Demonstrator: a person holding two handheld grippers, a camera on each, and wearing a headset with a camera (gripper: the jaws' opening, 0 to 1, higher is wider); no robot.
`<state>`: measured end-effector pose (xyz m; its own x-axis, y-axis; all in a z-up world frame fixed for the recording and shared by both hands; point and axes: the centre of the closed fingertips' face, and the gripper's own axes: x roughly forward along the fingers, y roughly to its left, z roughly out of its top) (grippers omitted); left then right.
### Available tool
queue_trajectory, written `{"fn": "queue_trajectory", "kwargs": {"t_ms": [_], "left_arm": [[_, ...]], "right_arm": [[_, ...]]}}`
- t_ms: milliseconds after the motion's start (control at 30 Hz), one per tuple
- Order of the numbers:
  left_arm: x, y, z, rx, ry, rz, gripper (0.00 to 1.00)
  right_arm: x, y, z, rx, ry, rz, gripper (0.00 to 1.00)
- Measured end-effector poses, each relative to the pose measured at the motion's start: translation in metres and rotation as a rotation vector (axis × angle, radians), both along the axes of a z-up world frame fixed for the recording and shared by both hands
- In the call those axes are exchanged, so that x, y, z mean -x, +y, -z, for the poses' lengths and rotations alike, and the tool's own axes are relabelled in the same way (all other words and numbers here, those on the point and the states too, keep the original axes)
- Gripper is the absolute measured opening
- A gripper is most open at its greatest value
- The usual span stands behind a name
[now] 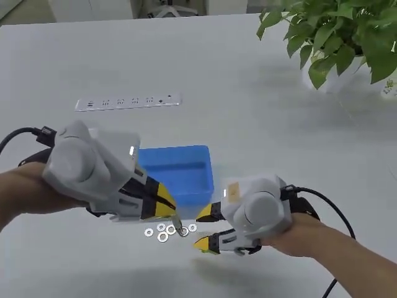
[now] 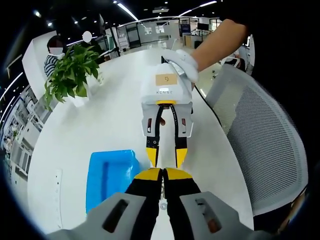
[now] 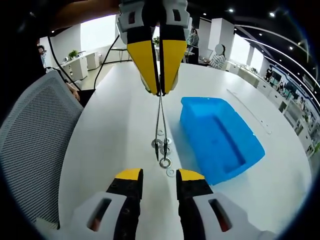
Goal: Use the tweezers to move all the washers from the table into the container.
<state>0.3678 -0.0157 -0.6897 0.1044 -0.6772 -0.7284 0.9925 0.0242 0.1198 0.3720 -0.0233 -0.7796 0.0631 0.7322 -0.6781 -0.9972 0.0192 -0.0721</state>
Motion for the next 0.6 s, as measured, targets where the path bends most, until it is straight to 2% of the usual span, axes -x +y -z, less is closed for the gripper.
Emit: {"fn": "queue_trajectory", "kwargs": {"t_ms": [333,600], "left_arm": [[-0.0012,-0.0006,0.0065,-0.015,0.008,0.01,0.06],[-0.0028,-0.0002,0.0057,-0.004,0.012,0.007,0.06]], "right_arm": [[-0.0019,-0.0018,0.0009,-0.005,0.004,0.011,0.28],[-0.0025,0.0056,0.0014,-0.015,0.004,0.0,0.28]]}}
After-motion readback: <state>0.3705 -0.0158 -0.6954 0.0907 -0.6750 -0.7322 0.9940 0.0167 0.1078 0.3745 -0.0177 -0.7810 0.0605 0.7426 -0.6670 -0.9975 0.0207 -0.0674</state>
